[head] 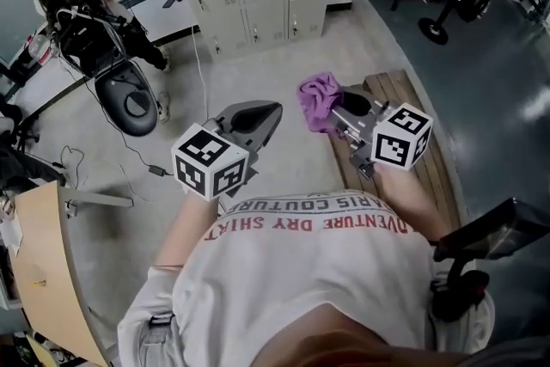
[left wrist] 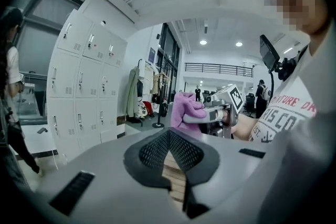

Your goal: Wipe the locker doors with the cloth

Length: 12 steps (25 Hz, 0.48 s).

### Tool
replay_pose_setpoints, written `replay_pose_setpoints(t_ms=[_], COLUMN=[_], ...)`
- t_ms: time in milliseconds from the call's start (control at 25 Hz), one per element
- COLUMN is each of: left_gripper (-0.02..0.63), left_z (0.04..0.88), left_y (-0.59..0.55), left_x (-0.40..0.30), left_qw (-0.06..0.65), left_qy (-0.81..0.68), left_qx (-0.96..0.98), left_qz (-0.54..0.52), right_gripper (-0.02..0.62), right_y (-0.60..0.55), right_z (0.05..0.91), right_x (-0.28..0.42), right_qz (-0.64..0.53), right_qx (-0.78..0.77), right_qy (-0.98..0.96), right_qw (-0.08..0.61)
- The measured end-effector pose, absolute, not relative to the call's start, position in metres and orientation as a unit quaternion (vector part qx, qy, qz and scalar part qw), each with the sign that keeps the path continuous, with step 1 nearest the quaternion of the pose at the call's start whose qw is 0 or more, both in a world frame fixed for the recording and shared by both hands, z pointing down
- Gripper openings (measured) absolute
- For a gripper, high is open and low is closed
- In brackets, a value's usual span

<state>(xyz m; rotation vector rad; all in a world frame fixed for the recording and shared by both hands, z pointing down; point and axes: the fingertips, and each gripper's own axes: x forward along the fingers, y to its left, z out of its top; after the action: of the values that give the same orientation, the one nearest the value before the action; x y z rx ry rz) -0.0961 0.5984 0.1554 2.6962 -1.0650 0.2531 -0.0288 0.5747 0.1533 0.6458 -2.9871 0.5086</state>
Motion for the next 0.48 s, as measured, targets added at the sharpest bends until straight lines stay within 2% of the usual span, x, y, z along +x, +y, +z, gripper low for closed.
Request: replay_pose_setpoints(t_ms=[480], left_gripper=[0.0], left_z=[0.138], left_y=[0.646], left_x=[-0.099], left_qw=[0.117], left_qy=[-0.377], left_qx=[0.917], left_qz=[0.053], right_gripper=[0.054], right_y=[0.618], right_z=[0.139], right_x=[-0.027], right_qz=[0.146], right_qx=[0.201], right_qy=[-0.969], right_qw=[0.019])
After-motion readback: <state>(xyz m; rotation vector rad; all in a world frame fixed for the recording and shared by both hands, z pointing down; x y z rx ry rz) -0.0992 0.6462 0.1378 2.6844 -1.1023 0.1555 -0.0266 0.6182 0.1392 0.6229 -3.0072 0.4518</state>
